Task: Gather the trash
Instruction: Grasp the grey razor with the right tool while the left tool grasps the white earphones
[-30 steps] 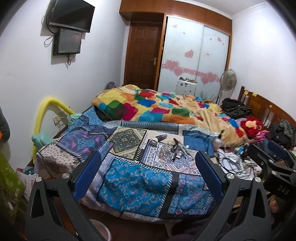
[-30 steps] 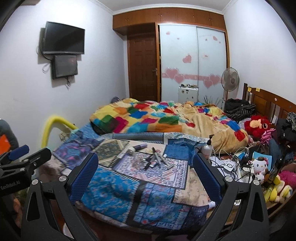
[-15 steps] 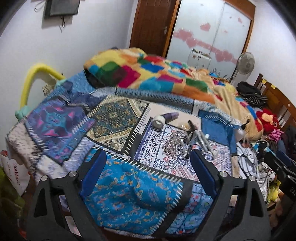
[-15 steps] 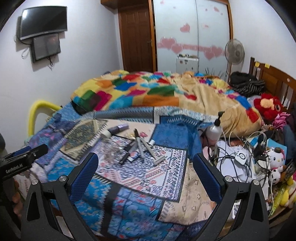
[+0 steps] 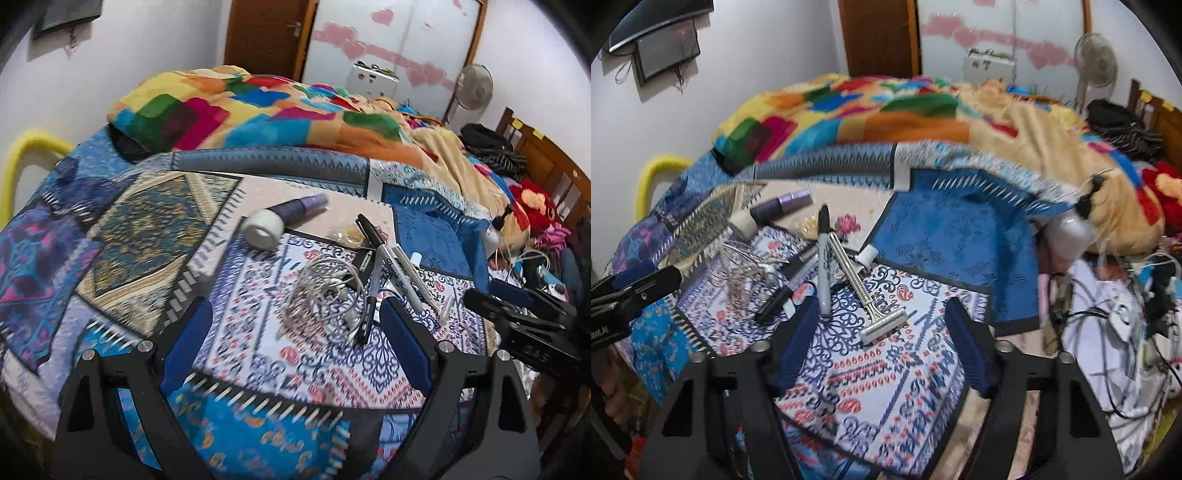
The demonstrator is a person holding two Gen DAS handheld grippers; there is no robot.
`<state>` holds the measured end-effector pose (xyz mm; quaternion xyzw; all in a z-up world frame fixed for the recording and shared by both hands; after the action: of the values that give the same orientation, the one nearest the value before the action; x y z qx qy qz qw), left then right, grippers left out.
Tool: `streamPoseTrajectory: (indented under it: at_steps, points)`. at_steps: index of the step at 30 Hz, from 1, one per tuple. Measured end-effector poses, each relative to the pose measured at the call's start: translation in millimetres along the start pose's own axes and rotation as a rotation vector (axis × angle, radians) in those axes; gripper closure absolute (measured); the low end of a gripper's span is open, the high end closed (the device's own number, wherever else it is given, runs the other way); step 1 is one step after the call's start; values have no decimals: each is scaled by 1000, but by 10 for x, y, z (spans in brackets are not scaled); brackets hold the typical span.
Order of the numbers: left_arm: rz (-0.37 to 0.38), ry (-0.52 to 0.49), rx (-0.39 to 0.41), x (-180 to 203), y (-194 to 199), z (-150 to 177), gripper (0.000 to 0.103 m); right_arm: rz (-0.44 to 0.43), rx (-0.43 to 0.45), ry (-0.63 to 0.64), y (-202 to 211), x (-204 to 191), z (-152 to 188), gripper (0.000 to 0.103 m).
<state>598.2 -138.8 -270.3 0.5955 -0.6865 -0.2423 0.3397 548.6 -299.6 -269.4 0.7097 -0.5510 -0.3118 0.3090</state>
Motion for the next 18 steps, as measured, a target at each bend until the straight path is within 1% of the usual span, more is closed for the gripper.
streamPoseTrajectory:
  at_steps: [1,3,4,6,7,9,10,11,12,13,14,17,18]
  points:
    - [-2,-6,-3,12,-57,1,11,-11,-17,7,-73,1,6,51]
    - [-4,-9,-16,22,-185,5,15,-33,-47,28,-222,-13,17,58]
    - [-1,-9,-29,28,-274,12,19,-41,-64,36,-294,-27,33,60]
    - [7,-8,-43,35,-371,17,23,-62,-87,54,-402,-54,35,67]
    - [14,-4,-47,38,-422,19,27,-71,-97,65,-449,-73,43,68]
    - [27,-3,-53,59,-493,18,33,-74,-112,87,-523,-104,70,74]
    - [35,-4,-57,73,-527,22,38,-72,-115,99,-549,-117,72,75]
    - [42,-4,-61,86,-551,25,45,-63,-100,112,-549,-127,60,79]
    - [53,-4,-68,106,-581,30,49,-62,-99,130,-555,-152,63,87]
    - [68,-4,-80,130,-614,41,59,-67,-104,139,-574,-171,63,89]
    - [77,-5,-88,149,-632,51,73,-67,-100,142,-576,-185,68,91]
    - [93,-3,-93,189,-624,59,90,-62,-94,161,-571,-203,70,94]
    - [101,2,-86,190,-592,53,91,-69,-96,159,-562,-211,75,94]
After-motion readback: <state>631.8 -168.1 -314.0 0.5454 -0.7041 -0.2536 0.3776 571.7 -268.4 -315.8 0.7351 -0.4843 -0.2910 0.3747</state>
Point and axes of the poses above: each gripper's, at about its wrist camera, not at the fingertips, and y roughly against the way its jaws point, x to its right, z to its underside, the point moved 9 cm from there along -y, roughly the way its jaws point, and after that the axes turned 1 degree about z, right-handed, at the moved point
